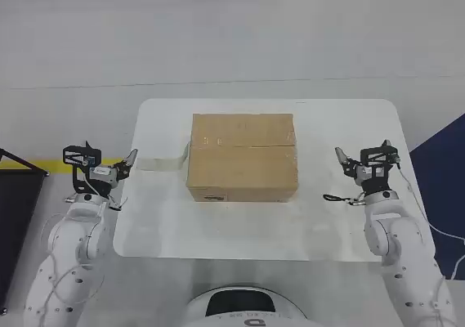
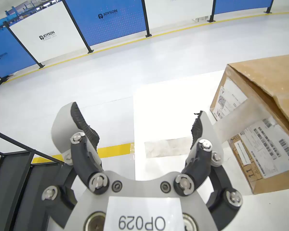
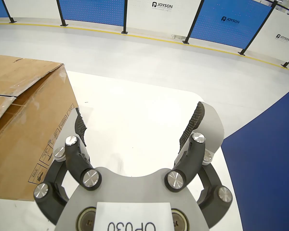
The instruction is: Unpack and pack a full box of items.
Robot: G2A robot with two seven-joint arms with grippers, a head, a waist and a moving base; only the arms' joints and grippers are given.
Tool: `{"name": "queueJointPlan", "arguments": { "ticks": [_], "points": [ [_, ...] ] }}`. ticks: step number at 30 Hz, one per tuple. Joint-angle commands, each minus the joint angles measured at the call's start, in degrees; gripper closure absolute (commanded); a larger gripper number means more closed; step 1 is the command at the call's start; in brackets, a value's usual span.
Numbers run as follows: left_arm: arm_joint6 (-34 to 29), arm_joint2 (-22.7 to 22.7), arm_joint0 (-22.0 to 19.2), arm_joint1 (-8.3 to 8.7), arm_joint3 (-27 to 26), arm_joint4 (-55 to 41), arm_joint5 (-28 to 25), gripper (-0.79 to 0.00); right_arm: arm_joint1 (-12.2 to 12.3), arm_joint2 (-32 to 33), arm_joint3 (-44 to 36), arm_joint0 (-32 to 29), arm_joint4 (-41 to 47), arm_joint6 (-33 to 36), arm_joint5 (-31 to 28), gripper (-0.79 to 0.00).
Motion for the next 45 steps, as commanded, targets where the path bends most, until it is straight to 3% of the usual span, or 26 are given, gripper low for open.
{"name": "queueJointPlan", "arguments": {
  "ticks": [1, 10, 15, 25, 37, 45],
  "points": [
    [0.0, 0.0, 0.0, 0.0, 0.0, 0.0, 0.0, -0.784, 0.0, 0.0, 0.0, 0.0, 0.0, 0.0, 0.0, -0.784],
    [0.0, 0.0, 0.0, 0.0, 0.0, 0.0, 0.0, -0.785, 0.0, -0.07, -0.08, 0.05, 0.02, -0.04, -0.19, -0.785],
    [0.0, 0.0, 0.0, 0.0, 0.0, 0.0, 0.0, -0.785, 0.07, -1.27, -0.07, 1.8, 0.7, 1.6, -6.04, -0.785],
    [0.0, 0.0, 0.0, 0.0, 0.0, 0.0, 0.0, -0.785, -0.13, -5.14, 1.99, 7.03, 0.03, 7.21, -10.7, -0.785],
    [0.0, 0.0, 0.0, 0.0, 0.0, 0.0, 0.0, -0.785, -0.48, -8.91, 5.14, 11.45, -2.54, 11.85, -11.57, -0.785],
    [0.0, 0.0, 0.0, 0.0, 0.0, 0.0, 0.0, -0.785, -0.15, -8.09, 6.02, 12.2, 2.6, 13.26, -20.38, -0.785]
  ]
}}
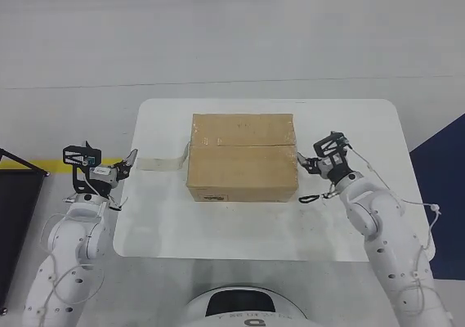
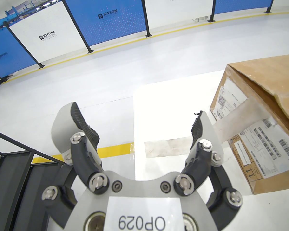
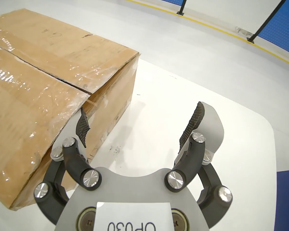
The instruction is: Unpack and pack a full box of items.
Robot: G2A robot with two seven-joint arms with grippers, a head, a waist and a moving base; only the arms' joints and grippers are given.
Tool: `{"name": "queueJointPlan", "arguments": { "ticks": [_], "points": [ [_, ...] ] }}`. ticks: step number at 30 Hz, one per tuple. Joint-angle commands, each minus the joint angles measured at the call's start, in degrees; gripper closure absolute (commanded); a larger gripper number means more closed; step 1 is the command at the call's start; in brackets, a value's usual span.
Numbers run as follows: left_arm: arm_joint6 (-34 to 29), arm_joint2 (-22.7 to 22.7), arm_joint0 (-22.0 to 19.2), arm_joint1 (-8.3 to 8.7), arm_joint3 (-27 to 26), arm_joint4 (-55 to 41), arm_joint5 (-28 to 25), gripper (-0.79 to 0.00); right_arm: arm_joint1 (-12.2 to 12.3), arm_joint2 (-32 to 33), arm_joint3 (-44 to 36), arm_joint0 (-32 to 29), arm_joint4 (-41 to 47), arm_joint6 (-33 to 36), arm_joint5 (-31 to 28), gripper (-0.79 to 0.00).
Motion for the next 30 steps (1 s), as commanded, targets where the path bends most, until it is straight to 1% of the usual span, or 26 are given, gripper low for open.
{"name": "queueJointPlan", "arguments": {
  "ticks": [1, 4, 7, 11, 14, 15, 18, 22, 24, 25, 30],
  "points": [
    [0.0, 0.0, 0.0, 0.0, 0.0, 0.0, 0.0, -0.785, 0.16, 0.67, 0.54, 0.32, 2.78, 0.73, -3.54, -0.785],
    [0.0, 0.0, 0.0, 0.0, 0.0, 0.0, 0.0, -0.785, 0.53, 2.24, 1.88, 0.79, 8.46, 1.63, -10.42, -0.785],
    [0.0, 0.0, 0.0, 0.0, 0.0, 0.0, 0.0, -0.785, 1.08, 4.41, 3.61, 1.3, 14.68, 2.61, -18.64, -0.785],
    [0.0, 0.0, 0.0, 0.0, 0.0, 0.0, 0.0, -0.785, 1.92, 6.78, 4.92, 1.21, 19.44, 3.56, -28.55, -0.785],
    [0.0, 0.0, 0.0, 0.0, 0.0, 0.0, 0.0, -0.785, 2.49, 8.09, 4.42, 0.39, 20.54, 4.07, -33.47, -0.785],
    [0.0, 0.0, 0.0, 0.0, 0.0, 0.0, 0.0, -0.785, 2.65, 8.54, 4.0, -0.1, 20.55, 4.17, -34.32, -0.785],
    [0.0, 0.0, 0.0, 0.0, 0.0, 0.0, 0.0, -0.785, 2.93, 9.43, 1.61, -2.05, 19.05, 4.46, -33.55, -0.785],
    [0.0, 0.0, 0.0, 0.0, 0.0, 0.0, 0.0, -0.785, 3.15, 9.85, -2.47, -5.13, 15.36, 4.64, -31.12, -0.785],
    [0.0, 0.0, 0.0, 0.0, 0.0, 0.0, 0.0, -0.785, 3.12, 9.78, -3.97, -6.45, 12.74, 5.06, -27.37, -0.785],
    [0.0, 0.0, 0.0, 0.0, 0.0, 0.0, 0.0, -0.785, 3.08, 9.26, -4.59, -7.0, 12.31, 5.03, -26.43, -0.785],
    [0.0, 0.0, 0.0, 0.0, 0.0, 0.0, 0.0, -0.785, 3.18, 8.6, -5.11, -8.06, 11.18, 5.05, -24.73, -0.785]
  ]
}}
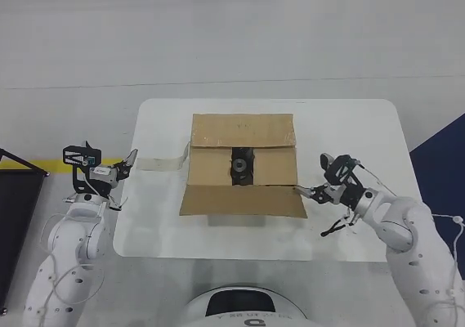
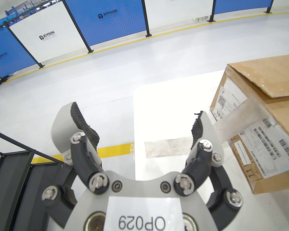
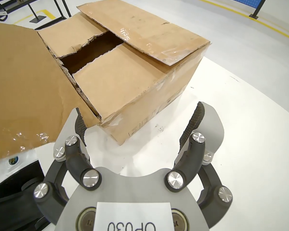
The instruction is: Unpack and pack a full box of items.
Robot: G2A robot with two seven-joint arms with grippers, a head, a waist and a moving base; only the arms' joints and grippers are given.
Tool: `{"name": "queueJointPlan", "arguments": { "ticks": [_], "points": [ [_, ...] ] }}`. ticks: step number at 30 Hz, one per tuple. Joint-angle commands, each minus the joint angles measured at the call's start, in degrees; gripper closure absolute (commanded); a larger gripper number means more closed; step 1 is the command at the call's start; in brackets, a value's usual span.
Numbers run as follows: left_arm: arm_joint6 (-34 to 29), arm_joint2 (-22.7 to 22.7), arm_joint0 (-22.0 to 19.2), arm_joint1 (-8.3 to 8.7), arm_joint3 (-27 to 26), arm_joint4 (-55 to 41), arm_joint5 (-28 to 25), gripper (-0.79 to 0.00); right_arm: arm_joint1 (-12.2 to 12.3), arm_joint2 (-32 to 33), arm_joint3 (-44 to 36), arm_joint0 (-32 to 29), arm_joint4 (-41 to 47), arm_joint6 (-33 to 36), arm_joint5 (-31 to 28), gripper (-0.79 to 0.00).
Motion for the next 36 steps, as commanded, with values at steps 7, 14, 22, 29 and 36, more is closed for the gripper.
{"name": "queueJointPlan", "arguments": {
  "ticks": [7, 14, 22, 29, 36],
  "points": [
    [0.0, 0.0, 0.0, 0.0, 0.0, 0.0, 0.0, -0.785, 0.43, 0.74, -0.75, -1.91, -1.17, -0.85, -0.19, -0.785],
    [0.0, 0.0, 0.0, 0.0, 0.0, 0.0, 0.0, -0.785, 0.61, -1.78, -0.9, -1.26, -6.07, 2.68, 2.29, -0.785],
    [0.0, 0.0, 0.0, 0.0, 0.0, 0.0, 0.0, -0.785, 0.51, -5.0, -0.79, 0.05, -9.79, 5.1, 7.0, -0.785],
    [0.0, 0.0, 0.0, 0.0, 0.0, 0.0, 0.0, -0.785, 1.09, -0.87, -3.8, -3.65, -5.13, -2.4, 2.38, -0.785],
    [0.0, 0.0, 0.0, 0.0, 0.0, 0.0, 0.0, -0.785, 1.28, 1.01, -2.68, -2.0, 1.81, -4.21, 2.22, -0.785]
  ]
}}
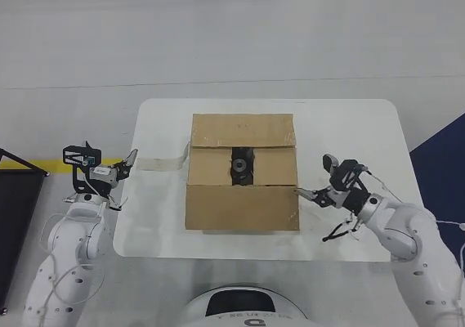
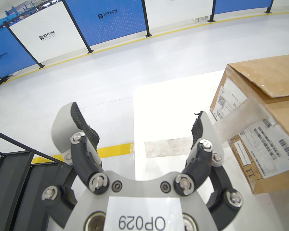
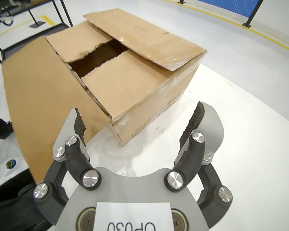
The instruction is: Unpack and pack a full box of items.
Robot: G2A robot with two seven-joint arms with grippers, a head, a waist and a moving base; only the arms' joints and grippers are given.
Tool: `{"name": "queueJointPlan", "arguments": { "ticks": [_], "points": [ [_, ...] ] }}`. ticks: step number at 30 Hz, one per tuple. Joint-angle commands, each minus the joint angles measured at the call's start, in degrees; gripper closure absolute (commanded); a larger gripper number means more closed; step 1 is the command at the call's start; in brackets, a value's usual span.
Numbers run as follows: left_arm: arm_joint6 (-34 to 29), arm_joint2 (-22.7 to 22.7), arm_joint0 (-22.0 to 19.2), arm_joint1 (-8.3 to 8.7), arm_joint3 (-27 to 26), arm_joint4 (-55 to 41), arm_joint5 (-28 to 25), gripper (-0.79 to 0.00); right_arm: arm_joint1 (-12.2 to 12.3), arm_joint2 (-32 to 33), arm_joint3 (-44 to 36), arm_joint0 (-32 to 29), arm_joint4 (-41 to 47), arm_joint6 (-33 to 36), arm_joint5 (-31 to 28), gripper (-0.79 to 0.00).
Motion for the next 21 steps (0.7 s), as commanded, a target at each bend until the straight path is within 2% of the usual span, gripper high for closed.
{"name": "queueJointPlan", "arguments": {
  "ticks": [1, 7, 12, 19, 21],
  "points": [
    [0.0, 0.0, 0.0, 0.0, 0.0, 0.0, 0.0, -0.785, -0.15, -0.42, 0.92, 2.04, 0.88, 1.85, 4.65, -0.785],
    [0.0, 0.0, 0.0, 0.0, 0.0, 0.0, 0.0, -0.785, -1.12, -6.87, 1.64, 8.64, -1.64, 8.38, 19.37, -0.785],
    [0.0, 0.0, 0.0, 0.0, 0.0, 0.0, 0.0, -0.785, -1.7, -10.91, 4.5, 13.45, -3.97, 11.54, 24.58, -0.785],
    [0.0, 0.0, 0.0, 0.0, 0.0, 0.0, 0.0, -0.785, -2.31, -15.84, 7.69, 17.92, -8.38, 15.5, 27.82, -0.785],
    [0.0, 0.0, 0.0, 0.0, 0.0, 0.0, 0.0, -0.785, -2.56, -16.36, 8.36, 18.93, -10.04, 15.72, 31.63, -0.785]
  ]
}}
